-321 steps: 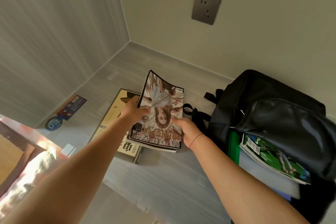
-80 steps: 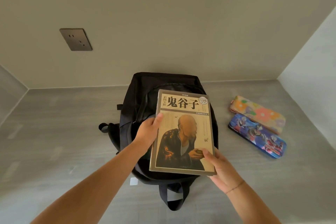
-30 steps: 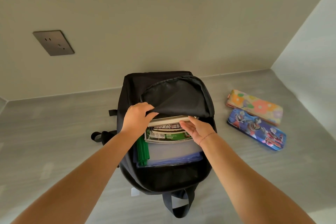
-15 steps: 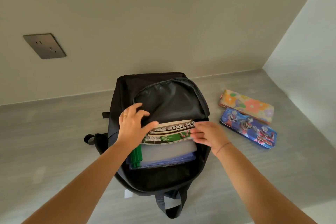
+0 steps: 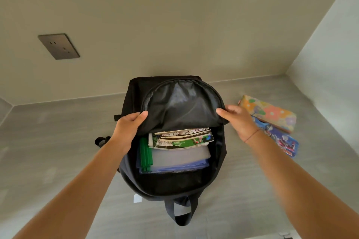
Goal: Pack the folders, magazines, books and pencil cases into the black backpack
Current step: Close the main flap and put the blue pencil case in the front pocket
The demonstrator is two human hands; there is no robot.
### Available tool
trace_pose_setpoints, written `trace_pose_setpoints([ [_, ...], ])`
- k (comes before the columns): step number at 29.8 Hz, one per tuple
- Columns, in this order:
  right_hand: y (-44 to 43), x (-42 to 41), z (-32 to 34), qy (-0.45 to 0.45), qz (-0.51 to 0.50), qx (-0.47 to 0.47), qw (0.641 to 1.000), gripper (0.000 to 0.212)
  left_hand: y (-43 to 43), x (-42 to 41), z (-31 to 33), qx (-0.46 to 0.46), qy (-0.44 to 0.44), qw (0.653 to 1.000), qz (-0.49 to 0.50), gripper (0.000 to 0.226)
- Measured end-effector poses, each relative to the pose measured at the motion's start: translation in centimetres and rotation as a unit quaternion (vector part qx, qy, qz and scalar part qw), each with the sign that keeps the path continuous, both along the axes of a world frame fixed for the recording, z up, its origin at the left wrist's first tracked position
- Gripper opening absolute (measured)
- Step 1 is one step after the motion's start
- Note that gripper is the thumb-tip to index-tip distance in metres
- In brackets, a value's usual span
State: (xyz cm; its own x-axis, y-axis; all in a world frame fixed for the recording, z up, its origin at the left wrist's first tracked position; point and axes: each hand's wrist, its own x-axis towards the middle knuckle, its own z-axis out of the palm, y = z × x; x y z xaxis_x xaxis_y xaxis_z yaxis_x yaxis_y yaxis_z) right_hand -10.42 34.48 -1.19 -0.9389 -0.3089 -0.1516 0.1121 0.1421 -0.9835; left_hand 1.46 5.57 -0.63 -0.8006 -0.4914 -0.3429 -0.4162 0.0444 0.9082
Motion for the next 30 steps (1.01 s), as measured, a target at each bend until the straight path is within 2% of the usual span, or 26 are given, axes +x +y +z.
trace_pose_setpoints([
  [3,2.1,1.0,-0.1,-0.009,0.118,0.039,0.992,0.014,-0.5,1.9,0.3,-0.026,-0.009,0.996,-0.080,0.016],
  [5,3.3,1.7,-0.1,-0.005,0.201,0.127,0.971,0.017,-0.8,3.4,0.5,-0.076,-0.046,0.980,-0.178,0.011],
  [6,3.6,2.1,-0.4,0.012,0.230,0.183,0.956,0.016,-0.8,4.1,0.4,-0.125,-0.074,0.961,-0.234,0.010],
  [7,3.8,2.4,-0.8,0.046,0.248,0.235,0.938,0.013,-0.9,4.6,0.0,-0.190,-0.100,0.933,-0.288,0.014],
  [10,3.6,4.3,-2.5,0.191,0.277,0.327,0.883,0.034,-0.3,5.9,-1.7,-0.399,-0.105,0.825,-0.388,0.023],
  [12,3.7,5.7,-4.4,0.333,0.272,0.374,0.822,0.044,0.7,7.0,-2.7,-0.539,-0.015,0.744,-0.394,0.026],
  [14,4.2,6.9,-6.3,0.432,0.263,0.423,0.752,0.056,1.1,8.5,-4.0,-0.599,0.073,0.704,-0.374,0.042],
  [19,5.7,8.4,-8.6,0.455,0.288,0.484,0.690,0.073,0.7,10.7,-6.0,-0.623,0.097,0.702,-0.332,0.051],
  [25,5.5,9.0,-9.0,0.444,0.299,0.527,0.661,0.086,0.8,10.7,-6.0,-0.620,0.093,0.705,-0.332,0.057],
  [27,4.9,8.5,-7.6,0.457,0.276,0.512,0.673,0.079,0.5,10.4,-5.4,-0.620,0.091,0.709,-0.324,0.060],
  [30,2.4,6.5,-4.9,0.482,0.187,0.429,0.741,0.063,-0.2,8.4,-3.9,-0.601,0.121,0.746,-0.259,0.054],
])
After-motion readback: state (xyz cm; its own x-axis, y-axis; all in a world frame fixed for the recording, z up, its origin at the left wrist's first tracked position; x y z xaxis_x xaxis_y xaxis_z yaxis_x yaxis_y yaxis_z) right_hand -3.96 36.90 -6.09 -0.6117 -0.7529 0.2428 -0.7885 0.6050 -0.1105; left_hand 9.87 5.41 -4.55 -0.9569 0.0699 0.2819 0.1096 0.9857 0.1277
